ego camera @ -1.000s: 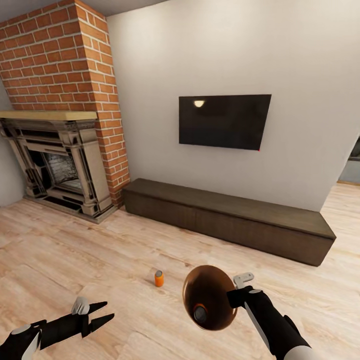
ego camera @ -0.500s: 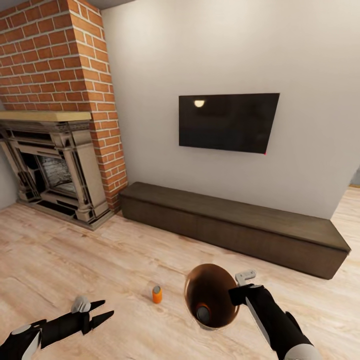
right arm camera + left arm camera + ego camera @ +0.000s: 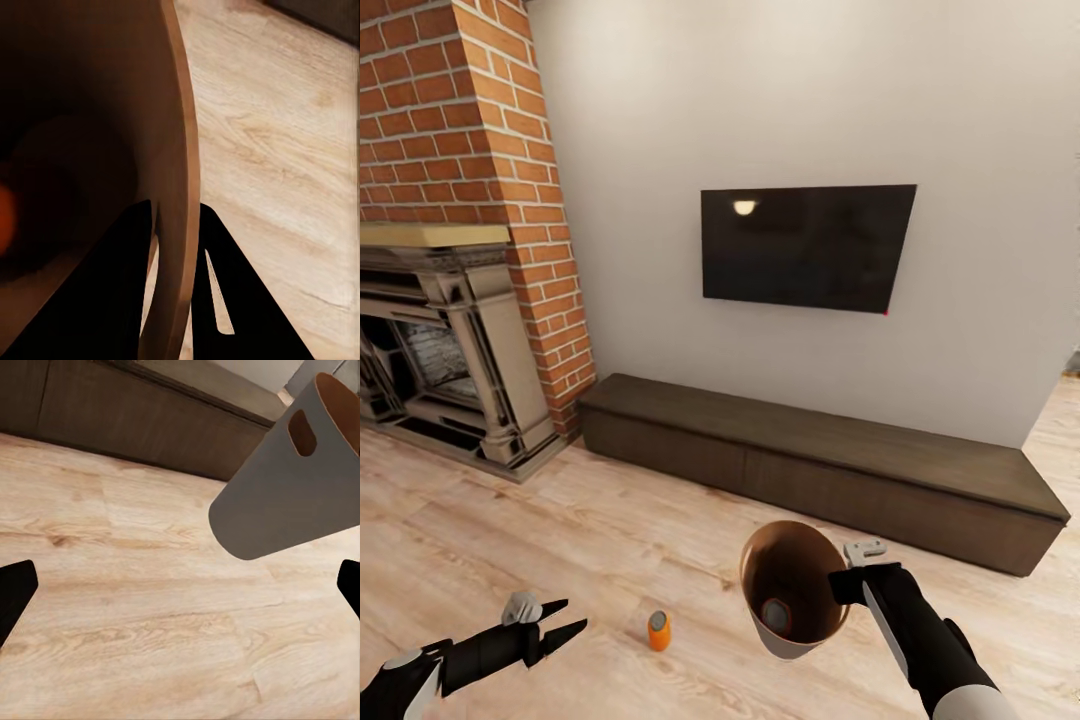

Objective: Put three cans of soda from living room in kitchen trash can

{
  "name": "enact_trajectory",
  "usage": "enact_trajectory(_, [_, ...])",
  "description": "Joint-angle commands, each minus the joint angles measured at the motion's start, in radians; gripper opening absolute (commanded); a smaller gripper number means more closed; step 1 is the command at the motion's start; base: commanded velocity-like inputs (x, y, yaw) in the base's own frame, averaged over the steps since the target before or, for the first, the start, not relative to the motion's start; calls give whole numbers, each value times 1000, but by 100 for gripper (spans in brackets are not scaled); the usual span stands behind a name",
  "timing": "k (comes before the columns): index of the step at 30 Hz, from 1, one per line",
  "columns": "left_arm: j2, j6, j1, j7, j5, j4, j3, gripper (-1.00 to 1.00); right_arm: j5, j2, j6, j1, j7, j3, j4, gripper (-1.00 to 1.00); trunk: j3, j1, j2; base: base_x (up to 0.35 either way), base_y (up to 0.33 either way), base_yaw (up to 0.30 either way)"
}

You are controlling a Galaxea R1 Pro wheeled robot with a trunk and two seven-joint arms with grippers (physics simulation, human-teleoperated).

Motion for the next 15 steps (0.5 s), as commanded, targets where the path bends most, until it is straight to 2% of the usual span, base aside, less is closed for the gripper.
enact_trajectory(1, [0,0,0,4,0,0,0,100,-9,0,0,0,4,0,-1,-100,1,0,0,346,0,-225])
enact_trajectory(5, [-3,0,0,60,0,1,-1,100,-9,0,0,0,4,-1,-1,-100,3,0,0,346,0,-237])
enact_trajectory(8, [-18,-1,0,105,0,1,-1,100,-9,0,1,0,4,-1,-1,-100,4,0,0,346,0,-244])
enact_trajectory(11, [-43,-1,0,195,0,2,-2,100,-8,0,1,0,4,-1,-1,-100,6,0,0,346,0,-247])
enact_trajectory(13, [-72,-1,0,312,0,2,-2,100,-8,0,1,0,4,-1,-1,-100,7,0,0,346,0,-247])
enact_trajectory(15, [-87,-1,0,374,0,2,-2,100,-8,0,1,0,4,-1,-1,-100,8,0,0,346,0,-248])
